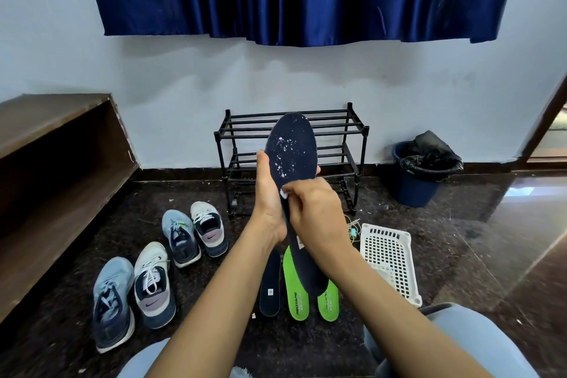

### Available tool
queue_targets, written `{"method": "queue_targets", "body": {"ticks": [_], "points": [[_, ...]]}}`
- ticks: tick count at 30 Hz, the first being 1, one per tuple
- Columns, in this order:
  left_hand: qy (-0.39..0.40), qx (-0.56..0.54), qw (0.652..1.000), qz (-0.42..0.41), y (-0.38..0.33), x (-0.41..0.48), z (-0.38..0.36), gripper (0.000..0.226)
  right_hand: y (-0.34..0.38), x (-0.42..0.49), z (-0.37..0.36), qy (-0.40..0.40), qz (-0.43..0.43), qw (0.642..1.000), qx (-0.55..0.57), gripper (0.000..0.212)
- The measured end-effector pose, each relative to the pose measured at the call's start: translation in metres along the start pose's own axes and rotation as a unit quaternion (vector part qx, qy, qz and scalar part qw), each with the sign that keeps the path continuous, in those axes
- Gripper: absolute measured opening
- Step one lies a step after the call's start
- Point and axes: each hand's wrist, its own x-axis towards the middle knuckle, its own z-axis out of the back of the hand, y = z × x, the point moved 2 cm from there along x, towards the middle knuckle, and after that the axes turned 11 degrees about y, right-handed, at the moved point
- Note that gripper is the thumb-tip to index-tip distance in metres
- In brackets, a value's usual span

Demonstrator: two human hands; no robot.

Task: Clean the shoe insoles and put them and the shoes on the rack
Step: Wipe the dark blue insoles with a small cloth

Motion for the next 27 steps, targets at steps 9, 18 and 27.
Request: {"method": "queue_targets", "body": {"ticks": [9, 18, 27], "points": [[0.009, 0.006, 1.0, 0.018, 0.003, 0.002, 0.001, 0.09, -0.001, -0.002, 0.001, -0.017, -0.009, 1.0, 0.016, 0.022], [-0.001, -0.014, 1.0, 0.014, 0.008, 0.0, -0.005, 0.072, -0.007, 0.009, 0.007, -0.021, 0.007, 1.0, 0.01, 0.018], [-0.003, -0.013, 1.0, 0.019, 0.002, 0.004, 0.001, 0.088, -0.001, -0.001, 0.005, -0.024, 0.028, 0.999, 0.027, 0.019]]}}
